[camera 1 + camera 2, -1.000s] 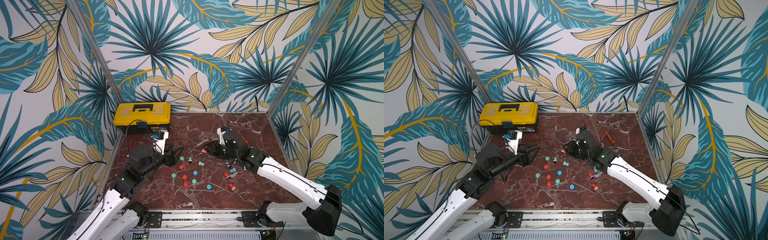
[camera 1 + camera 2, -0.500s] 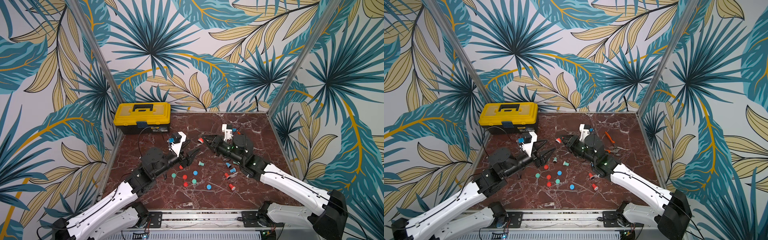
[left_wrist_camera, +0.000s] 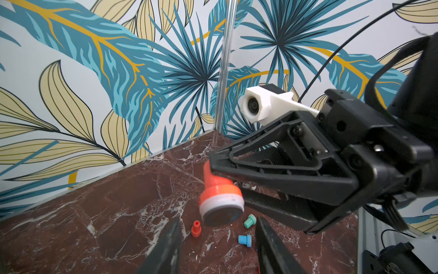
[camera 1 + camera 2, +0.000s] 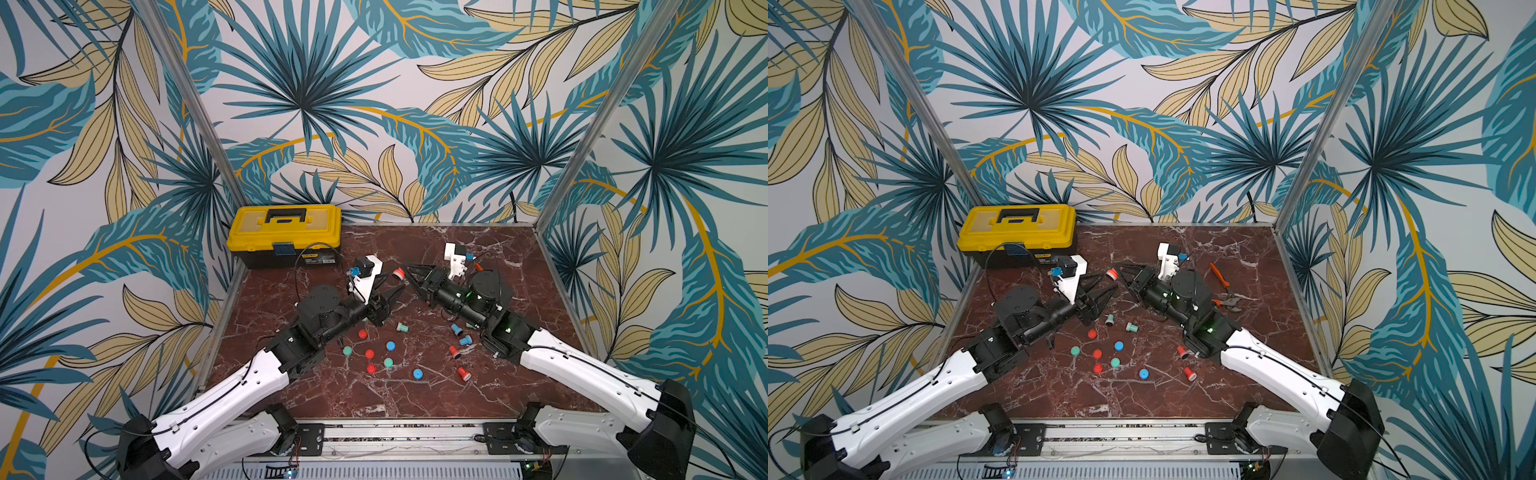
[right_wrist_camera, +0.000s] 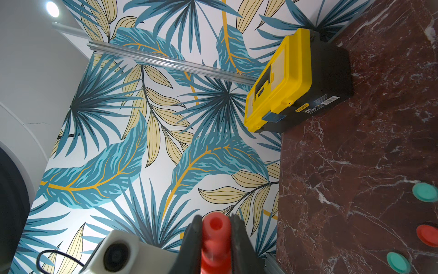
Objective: Close the stamp cap
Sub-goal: Pick up the stamp from the center of the board.
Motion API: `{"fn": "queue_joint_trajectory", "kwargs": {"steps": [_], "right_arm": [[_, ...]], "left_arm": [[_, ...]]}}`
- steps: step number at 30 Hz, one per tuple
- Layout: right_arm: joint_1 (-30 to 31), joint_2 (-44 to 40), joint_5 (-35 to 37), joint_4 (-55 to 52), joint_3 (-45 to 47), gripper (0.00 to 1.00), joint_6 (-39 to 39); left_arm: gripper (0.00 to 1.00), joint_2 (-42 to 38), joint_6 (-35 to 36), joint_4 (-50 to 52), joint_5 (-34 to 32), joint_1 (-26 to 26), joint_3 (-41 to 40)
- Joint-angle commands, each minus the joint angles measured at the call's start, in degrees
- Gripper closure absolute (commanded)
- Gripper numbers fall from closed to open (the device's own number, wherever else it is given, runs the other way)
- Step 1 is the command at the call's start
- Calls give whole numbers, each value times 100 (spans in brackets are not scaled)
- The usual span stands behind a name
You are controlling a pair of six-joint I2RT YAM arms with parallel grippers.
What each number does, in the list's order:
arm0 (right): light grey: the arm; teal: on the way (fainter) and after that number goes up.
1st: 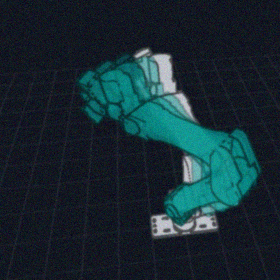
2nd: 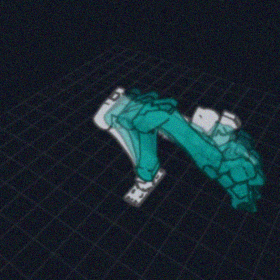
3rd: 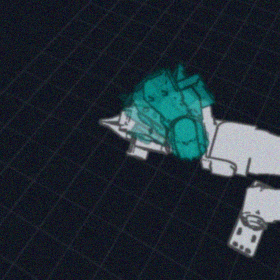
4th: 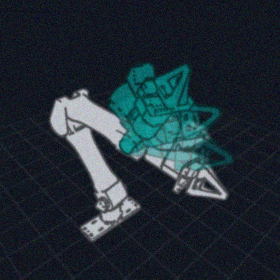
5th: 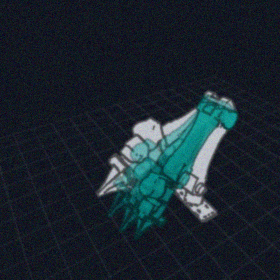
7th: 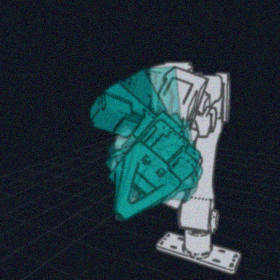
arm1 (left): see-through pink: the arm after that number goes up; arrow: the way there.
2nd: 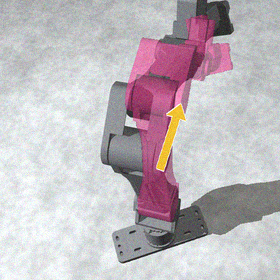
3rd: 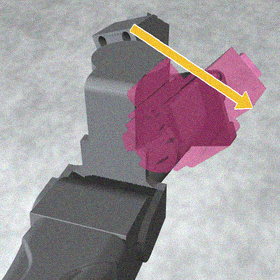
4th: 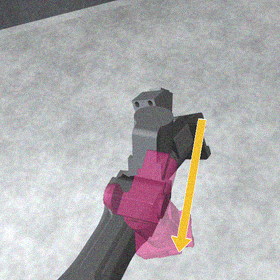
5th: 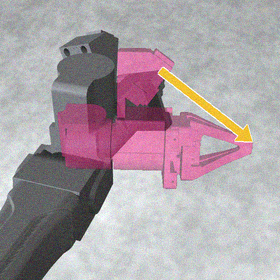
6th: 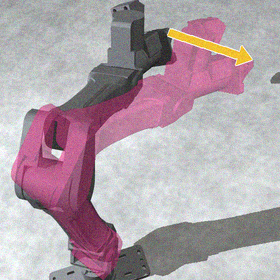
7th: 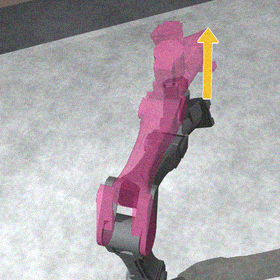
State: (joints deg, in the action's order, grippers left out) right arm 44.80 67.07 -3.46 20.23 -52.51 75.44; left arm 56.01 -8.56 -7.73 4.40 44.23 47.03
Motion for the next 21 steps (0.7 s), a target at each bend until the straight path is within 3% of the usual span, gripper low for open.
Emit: {"fn": "queue_joint_trajectory", "kwargs": {"steps": [1, 21], "right_arm": [[45, -80, 24, 244, 180, 99, -14], [91, -28, -84, 429, 154, 99, -119]], "left_arm": [[51, -28, -19, -167, -110, 16, 184], [55, 109, -190, -282, 158, 16, 349]]}}
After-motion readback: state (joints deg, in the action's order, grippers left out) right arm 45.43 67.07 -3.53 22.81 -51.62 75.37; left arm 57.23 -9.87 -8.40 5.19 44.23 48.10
